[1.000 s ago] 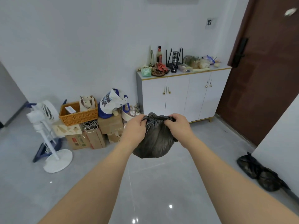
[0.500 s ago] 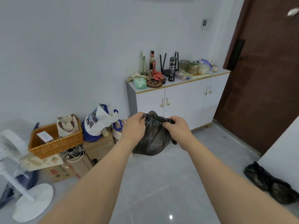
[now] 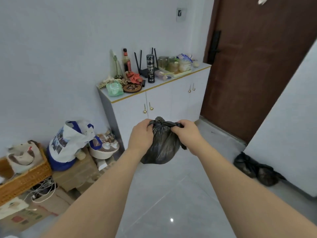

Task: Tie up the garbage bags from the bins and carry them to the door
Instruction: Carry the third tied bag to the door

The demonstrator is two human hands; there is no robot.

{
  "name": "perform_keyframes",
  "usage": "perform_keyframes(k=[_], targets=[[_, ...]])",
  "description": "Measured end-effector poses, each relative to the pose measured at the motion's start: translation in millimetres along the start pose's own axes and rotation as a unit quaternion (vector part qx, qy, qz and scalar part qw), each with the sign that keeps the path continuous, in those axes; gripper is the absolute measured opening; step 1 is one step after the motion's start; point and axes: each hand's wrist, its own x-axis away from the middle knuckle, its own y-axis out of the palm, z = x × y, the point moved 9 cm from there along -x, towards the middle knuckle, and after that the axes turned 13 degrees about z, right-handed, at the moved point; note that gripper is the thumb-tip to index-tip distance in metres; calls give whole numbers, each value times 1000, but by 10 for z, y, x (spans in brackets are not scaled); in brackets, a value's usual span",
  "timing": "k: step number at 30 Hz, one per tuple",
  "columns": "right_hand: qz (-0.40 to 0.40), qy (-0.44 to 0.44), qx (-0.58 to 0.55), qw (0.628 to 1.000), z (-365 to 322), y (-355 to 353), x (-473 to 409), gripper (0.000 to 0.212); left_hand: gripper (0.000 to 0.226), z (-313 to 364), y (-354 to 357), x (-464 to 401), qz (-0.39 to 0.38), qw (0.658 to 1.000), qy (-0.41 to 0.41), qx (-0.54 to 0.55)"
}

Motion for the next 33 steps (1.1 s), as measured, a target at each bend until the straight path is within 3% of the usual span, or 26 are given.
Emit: perform_keyframes(k=[4,7,13,22,33], targets=[[113,18,35,993,394,-1145,-171,11,28,817,1089,68,-107,990,90,14],[217,70,58,972,799,-2246,4,11,30,1736,1923,437,-204,961,179,51],[372,132,95,914,1126,-3738,839,3,28,2999,2656,1497,-336,893,263,146],[451,163,129,868,1370,-4229,1456,6,27,3387,3006,2214,-405,849,273,201],[438,159,120,877,1565,-4515,910,8,28,3618,3531,1949,-402,848,280,202]])
